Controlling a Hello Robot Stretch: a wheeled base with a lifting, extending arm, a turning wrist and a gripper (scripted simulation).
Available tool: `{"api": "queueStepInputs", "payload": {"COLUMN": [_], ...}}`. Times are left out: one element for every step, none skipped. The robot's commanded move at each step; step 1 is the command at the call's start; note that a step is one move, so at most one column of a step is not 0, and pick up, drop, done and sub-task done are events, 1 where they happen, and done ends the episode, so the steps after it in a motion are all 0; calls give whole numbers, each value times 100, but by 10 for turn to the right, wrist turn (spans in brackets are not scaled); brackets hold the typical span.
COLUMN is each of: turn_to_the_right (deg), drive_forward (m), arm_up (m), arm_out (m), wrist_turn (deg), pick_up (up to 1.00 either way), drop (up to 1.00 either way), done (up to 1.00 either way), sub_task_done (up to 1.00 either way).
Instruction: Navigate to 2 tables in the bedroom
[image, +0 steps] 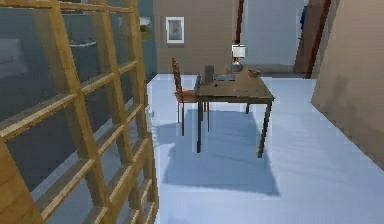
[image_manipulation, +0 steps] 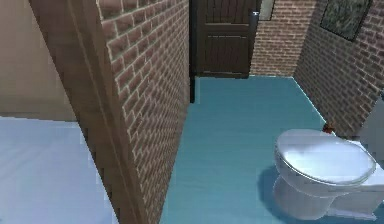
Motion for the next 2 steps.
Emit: {"api": "queueStepInputs", "payload": {"turn_to_the_right": [0,420], "drive_forward": [30,0], "arm_up": [0,0], "arm_out": [0,0], "wrist_turn": [0,0], "pick_up": [0,0], "drop": [0,0], "done": [0,0], "sub_task_done": [0,0]}}
